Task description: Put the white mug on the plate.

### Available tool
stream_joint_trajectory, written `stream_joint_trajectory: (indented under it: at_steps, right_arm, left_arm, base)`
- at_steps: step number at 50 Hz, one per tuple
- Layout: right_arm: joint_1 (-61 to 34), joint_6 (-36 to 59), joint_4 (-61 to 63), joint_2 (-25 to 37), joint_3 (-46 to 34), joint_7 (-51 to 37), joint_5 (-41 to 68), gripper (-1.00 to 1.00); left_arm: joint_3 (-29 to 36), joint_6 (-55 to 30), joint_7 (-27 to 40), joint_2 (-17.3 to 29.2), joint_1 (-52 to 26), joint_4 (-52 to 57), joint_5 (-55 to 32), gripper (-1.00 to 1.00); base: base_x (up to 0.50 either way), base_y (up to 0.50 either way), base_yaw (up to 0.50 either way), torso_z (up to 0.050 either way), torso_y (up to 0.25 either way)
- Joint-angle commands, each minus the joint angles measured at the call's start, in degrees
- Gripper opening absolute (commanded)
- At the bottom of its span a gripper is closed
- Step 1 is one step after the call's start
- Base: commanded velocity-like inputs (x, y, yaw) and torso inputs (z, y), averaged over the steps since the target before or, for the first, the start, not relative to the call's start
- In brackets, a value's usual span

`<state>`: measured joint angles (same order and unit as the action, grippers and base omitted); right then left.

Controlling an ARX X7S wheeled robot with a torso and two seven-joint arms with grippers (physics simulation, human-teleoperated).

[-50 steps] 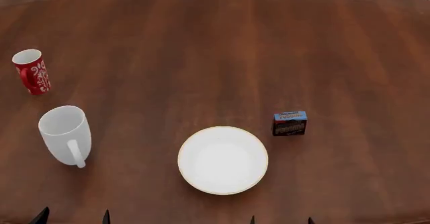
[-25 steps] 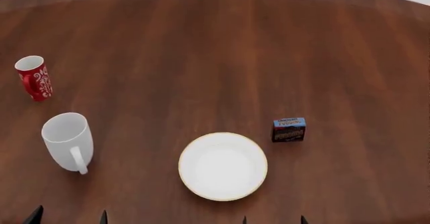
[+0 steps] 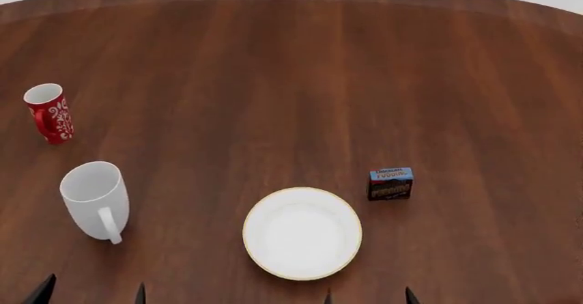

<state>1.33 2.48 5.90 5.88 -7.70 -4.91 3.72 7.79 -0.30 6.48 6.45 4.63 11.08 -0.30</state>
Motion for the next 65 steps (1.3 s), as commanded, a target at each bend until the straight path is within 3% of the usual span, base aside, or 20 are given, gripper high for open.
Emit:
stream_joint_trajectory:
  at_steps: [1,11,23,45,65]
  right_arm:
    - [-0.96,4.86,6.2,2.15,-0.21,-0.73,0.52,1.0]
    - [-7.87,14.58,13.08,5.21,-0.04,-0.51,-0.57,1.0]
    - [-19.89,22.37,12.78,7.97,-1.19,1.48,-2.02,1.0]
    - [-29.35,22.33,1.19,9.36,-0.72,2.44,-1.62,1.0]
    - [-29.69,24.08,3.53,10.15,-2.43,2.6,-2.06,1.0]
  left_arm:
    - [1.29,-7.89,0.18,1.74,-1.17,5.58,0.57,1.0]
    - [-0.38,-22.93,-1.23,4.6,-7.94,17.84,-0.19,1.0]
    - [-2.06,-33.7,-2.62,6.91,-17.79,21.44,-1.49,1.0]
    - [-2.11,-39.88,-2.92,8.63,-25.59,20.79,-1.64,1.0]
    - [-2.3,-41.39,-2.72,9.33,-26.61,21.65,-2.14,1.0]
  base:
    - [0.0,0.0,0.0,0.0,0.0]
    - [0.0,0.0,0.0,0.0,0.0]
    - [0.0,0.0,0.0,0.0,0.0]
    - [0.0,0.0,0.0,0.0,0.0]
    - [0.0,0.07,0.0,0.0,0.0]
